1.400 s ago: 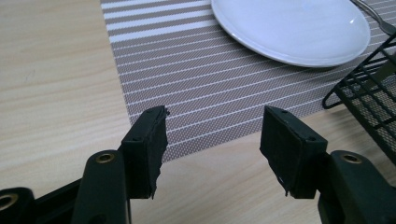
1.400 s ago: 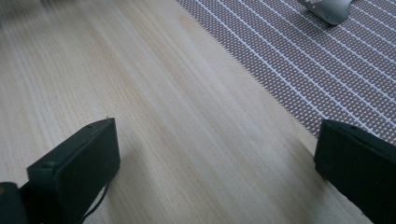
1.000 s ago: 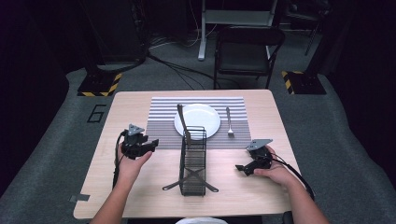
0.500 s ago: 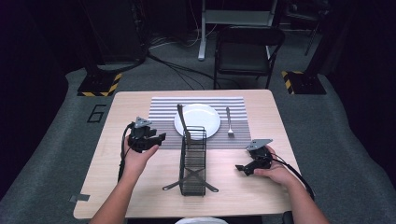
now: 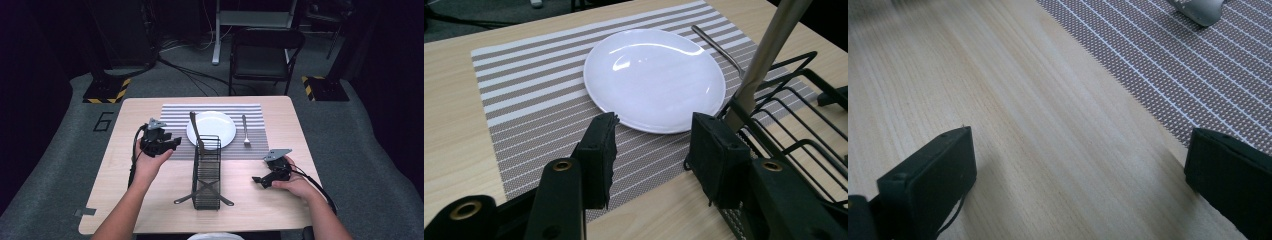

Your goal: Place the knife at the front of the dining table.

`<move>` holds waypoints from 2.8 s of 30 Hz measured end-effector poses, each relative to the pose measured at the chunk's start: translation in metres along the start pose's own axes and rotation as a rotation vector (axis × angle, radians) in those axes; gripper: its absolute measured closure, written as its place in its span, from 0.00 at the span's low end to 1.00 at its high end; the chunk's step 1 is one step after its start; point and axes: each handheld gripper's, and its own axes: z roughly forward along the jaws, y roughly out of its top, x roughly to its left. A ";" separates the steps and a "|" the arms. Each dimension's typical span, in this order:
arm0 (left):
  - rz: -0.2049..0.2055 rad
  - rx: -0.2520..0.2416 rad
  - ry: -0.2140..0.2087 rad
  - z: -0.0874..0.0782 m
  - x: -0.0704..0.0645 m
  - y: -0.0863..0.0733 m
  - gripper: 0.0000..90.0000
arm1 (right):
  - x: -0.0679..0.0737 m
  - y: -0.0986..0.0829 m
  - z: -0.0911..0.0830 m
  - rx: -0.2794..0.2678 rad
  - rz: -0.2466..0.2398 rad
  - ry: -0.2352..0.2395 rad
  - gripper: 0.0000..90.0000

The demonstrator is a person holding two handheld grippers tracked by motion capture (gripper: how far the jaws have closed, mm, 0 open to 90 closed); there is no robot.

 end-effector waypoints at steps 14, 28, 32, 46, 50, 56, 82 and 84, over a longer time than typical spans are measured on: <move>0.031 -0.024 -0.044 0.003 -0.018 0.021 0.59 | 0.000 0.000 0.000 -0.001 0.000 0.000 0.00; 0.062 -0.020 -0.080 0.017 -0.035 0.033 0.59 | -0.001 0.000 0.000 -0.004 -0.010 0.001 0.00; 0.061 -0.024 -0.089 0.023 -0.039 0.033 0.60 | -0.001 0.000 0.000 -0.004 -0.009 0.001 0.00; 0.064 -0.039 -0.100 0.034 -0.043 0.033 0.72 | -0.001 0.000 0.000 -0.004 -0.009 0.002 0.00; 0.063 -0.038 -0.110 0.037 -0.044 0.031 0.75 | -0.001 0.000 0.000 -0.003 -0.009 0.002 0.00; 0.057 -0.052 -0.118 0.041 -0.045 0.030 0.80 | -0.001 0.000 0.000 -0.004 -0.009 0.002 0.00; 0.079 -0.055 -0.134 0.032 -0.050 0.037 0.89 | -0.001 0.000 0.000 -0.003 -0.009 0.003 0.00; 0.084 -0.058 -0.136 0.030 -0.050 0.039 0.89 | -0.001 0.000 0.000 -0.003 -0.009 0.003 0.00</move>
